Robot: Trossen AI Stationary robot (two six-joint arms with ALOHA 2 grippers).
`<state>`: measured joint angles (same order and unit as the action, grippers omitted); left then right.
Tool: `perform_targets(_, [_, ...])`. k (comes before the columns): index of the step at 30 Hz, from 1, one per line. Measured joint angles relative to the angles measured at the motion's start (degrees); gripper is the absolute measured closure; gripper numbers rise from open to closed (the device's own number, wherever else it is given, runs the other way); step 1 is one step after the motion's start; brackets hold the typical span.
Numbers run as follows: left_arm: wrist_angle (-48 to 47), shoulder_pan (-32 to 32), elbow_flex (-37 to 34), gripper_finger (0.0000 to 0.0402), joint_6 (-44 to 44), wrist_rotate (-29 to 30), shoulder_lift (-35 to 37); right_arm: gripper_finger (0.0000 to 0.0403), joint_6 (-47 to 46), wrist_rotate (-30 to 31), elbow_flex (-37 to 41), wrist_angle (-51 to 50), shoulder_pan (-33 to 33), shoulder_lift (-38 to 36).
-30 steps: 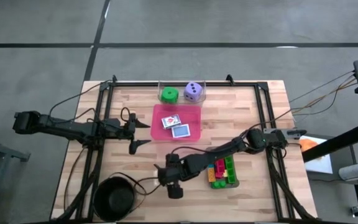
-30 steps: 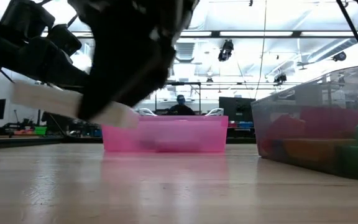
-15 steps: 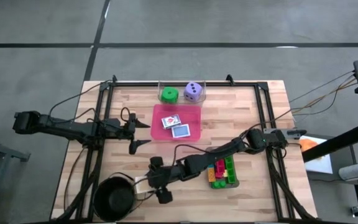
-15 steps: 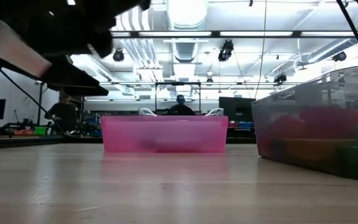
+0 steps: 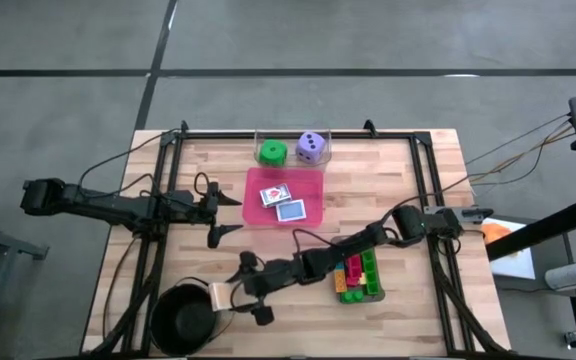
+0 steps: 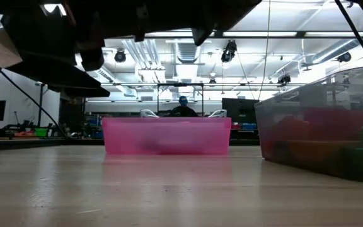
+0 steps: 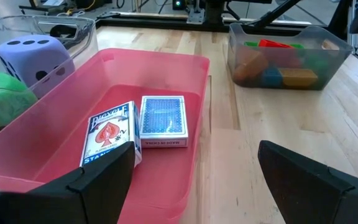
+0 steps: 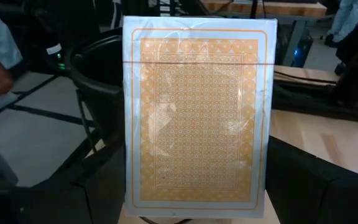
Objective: Pick & Place Toys
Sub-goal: Put the yellow game card into the red bin
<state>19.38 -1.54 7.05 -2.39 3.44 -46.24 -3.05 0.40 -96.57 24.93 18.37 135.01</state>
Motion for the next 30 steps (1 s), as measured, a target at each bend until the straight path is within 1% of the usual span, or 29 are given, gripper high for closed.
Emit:
perform_targets(6, [-0.08, 0.00, 0.00, 0.0059, 0.00, 0.00, 0.00, 0.0103, 0.02, -0.14, 0.28, 0.14, -0.13, -0.08])
perform_targets(9, [-0.11, 0.00, 0.00, 0.0059, 0.00, 0.00, 0.00, 0.0103, 0.84, -1.53, 0.30, 0.73, -0.19, -0.15])
perform_targets(12, [-0.13, 0.02, 0.00, 0.0059, 0.00, 0.00, 0.00, 0.0103, 1.64, -2.28, 0.39, 2.99, -0.46, -0.17])
perform_targets(14, [-0.13, 0.02, 0.00, 0.0059, 0.00, 0.00, 0.00, 0.0103, 1.89, -2.87, 1.27, 7.19, -0.72, -0.17])
perform_targets(18, [-0.15, 0.02, 0.00, 0.0059, -0.01, 0.00, 0.00, 0.0103, 1.79, -4.48, 5.55, 20.48, -1.42, -0.17])
perform_targets(20, [-0.15, 0.02, 0.00, 0.0059, -0.02, 0.00, -0.02, 0.0103, 1.08, -4.81, 8.12, 23.87, -1.86, -0.42])
perform_targets(25, [-0.88, 0.02, 0.00, 0.0059, -0.02, 0.00, -0.04, 0.0103, -0.30, -3.74, 15.05, 25.02, -3.20, -3.09])
perform_targets(30, [-1.03, 0.07, 0.00, 0.0059, -0.02, 0.00, -0.04, 0.0103, -0.15, -1.48, 23.28, 25.78, -4.10, -9.85])
